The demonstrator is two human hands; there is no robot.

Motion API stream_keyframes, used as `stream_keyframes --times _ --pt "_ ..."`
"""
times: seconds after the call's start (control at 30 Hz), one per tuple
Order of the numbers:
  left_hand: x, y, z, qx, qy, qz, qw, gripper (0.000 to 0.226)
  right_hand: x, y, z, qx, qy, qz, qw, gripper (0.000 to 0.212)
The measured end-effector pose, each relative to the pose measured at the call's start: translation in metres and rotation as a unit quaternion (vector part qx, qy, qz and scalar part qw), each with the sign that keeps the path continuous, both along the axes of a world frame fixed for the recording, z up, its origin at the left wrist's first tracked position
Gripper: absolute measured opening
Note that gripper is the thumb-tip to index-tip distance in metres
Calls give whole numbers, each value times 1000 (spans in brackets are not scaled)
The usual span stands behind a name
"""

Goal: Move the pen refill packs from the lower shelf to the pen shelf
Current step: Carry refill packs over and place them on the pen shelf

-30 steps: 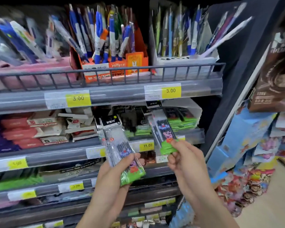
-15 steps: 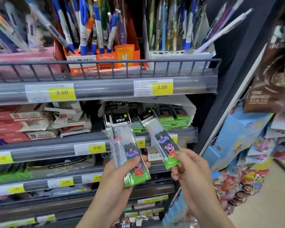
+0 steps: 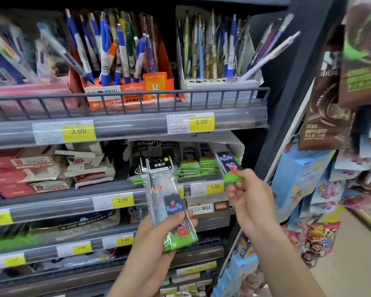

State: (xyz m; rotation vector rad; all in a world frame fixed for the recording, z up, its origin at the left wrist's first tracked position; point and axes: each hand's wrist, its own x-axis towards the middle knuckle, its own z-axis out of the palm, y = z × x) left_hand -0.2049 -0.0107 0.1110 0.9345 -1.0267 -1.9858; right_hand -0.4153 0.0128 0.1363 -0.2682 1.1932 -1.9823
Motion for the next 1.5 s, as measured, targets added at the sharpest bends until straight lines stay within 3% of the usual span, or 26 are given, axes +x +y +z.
stream_keyframes --times 0.2,0.4,0.5,0.67,1.07,1.13,1.3,1.5 --pt "-3 2 5 0 9 -17 1000 61 -14 -33 7 27 24 -39 999 10" --pt "-7 1 6 3 19 -17 1000 60 -5 -41 -3 -14 -8 -118 993 34" --pt "-7 0 5 8 27 -15 999 62 -1 -40 -6 -15 4 -153 988 28" --pt "-8 -3 4 2 35 -18 999 51 4 -43 -12 -20 95 -117 988 11" --pt "-10 -9 8 27 48 -5 998 67 -6 -28 -4 41 160 -107 981 17" --pt "-11 -13 12 28 50 -3 998 65 16 -2 -10 54 202 -67 976 17" --pt "-14 -31 16 4 44 24 999 55 85 29 -9 73 281 174 941 14" --pt "-10 -39 12 12 78 -2 997 24 85 29 3 83 305 160 935 17"
